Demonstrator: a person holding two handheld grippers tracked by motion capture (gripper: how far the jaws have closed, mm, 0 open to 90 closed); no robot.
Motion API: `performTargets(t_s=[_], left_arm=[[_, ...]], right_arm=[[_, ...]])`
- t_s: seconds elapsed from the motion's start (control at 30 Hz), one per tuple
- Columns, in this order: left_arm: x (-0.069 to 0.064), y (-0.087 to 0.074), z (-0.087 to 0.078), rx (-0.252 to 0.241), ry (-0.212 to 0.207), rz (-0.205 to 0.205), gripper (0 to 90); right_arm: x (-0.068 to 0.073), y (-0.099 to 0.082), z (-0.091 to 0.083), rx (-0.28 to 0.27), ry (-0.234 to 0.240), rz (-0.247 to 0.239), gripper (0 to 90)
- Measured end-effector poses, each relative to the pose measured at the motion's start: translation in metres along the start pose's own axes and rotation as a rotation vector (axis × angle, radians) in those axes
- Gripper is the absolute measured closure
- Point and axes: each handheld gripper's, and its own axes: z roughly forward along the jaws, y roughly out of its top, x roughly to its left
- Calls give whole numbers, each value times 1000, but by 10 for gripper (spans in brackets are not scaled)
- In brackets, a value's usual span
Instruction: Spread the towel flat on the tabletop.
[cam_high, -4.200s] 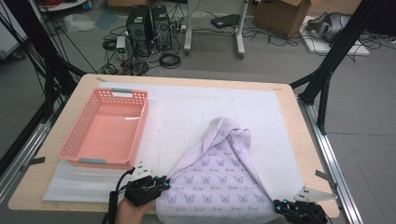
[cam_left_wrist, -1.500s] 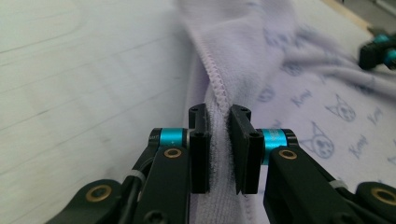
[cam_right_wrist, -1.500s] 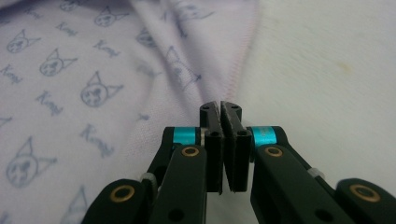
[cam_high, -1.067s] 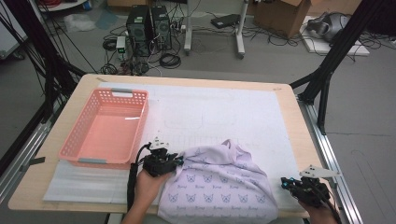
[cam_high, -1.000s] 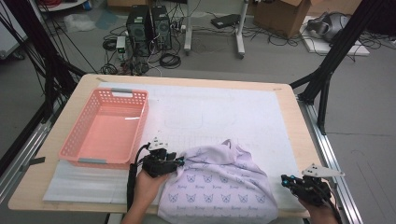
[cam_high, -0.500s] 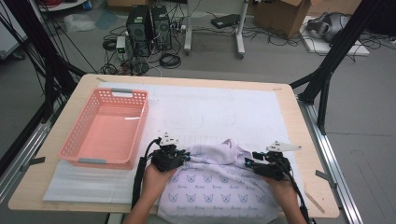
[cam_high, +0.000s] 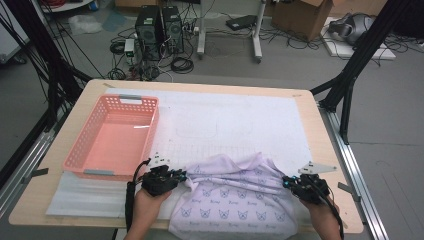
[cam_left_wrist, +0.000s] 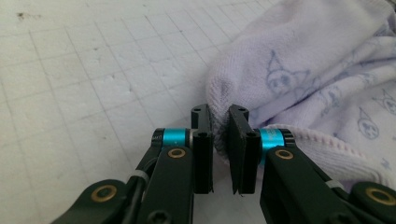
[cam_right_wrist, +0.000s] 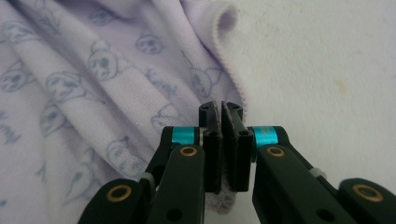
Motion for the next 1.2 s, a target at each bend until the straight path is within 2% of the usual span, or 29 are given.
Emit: performTargets(t_s=[0.03, 0.1, 0.13, 0.2, 0.33, 0.37, 0.4, 0.5, 0.57, 0.63, 0.7, 0.73, 0.77, 0.8, 0.87, 0.97, 1.03, 1.13, 1.2], left_arm=[[0, 1, 1, 8, -12, 1, 749], [-1, 7, 4, 18, -28, 10, 619], [-1, 10, 5, 13, -30, 15, 580], [-2, 21, 9, -6, -38, 16, 506], [-1, 39, 23, -13, -42, 48, 486], [-1, 41, 27, -29, -45, 55, 487], [-1, 44, 30, -27, -47, 52, 487], [-2, 53, 43, 5, -21, 79, 487], [-2, 57, 55, 28, -6, 77, 484], [-2, 57, 67, 39, 3, 67, 479], [-2, 55, 76, 63, 16, 64, 498], [-5, 55, 76, 55, 47, 92, 531], [-5, 54, 76, 64, 47, 96, 716], [-6, 54, 75, 70, 68, 105, 850], [-5, 55, 72, 57, 121, 103, 859], [5, 56, 57, 8, 173, 55, 861], [12, 56, 46, -13, 217, 52, 861], [19, 52, 36, -22, 219, 50, 855], [21, 47, 33, 0, 213, 54, 844]], right_arm=[[-1, -3, -3, -4, 3, -2, 863], [0, -7, -6, 2, 7, 11, 852], [0, -8, -8, 4, 17, 18, 826], [0, -7, -12, -13, 9, 29, 769], [0, -5, -18, -65, 5, 20, 727], [-1, -5, -19, -74, 2, 16, 718], [-1, -5, -20, -81, 3, 19, 709], [-4, -6, -22, -114, 8, 33, 672], [-7, -7, -22, -133, 16, 61, 652], [-8, -8, -21, -130, 14, 70, 645], [-9, -9, -18, -124, 14, 61, 645], [-9, -9, -17, -122, 14, 63, 644], [-9, -10, -16, -118, 16, 67, 640], [-9, -10, -15, -120, 13, 67, 632], [-9, -9, -14, -123, 2, 69, 609], [-12, -7, -11, -124, -29, 69, 601], [-16, -4, -8, -124, -32, 81, 601], [-20, 4, -3, -133, -30, 101, 596], [-23, 13, 5, -133, -16, 115, 586]])
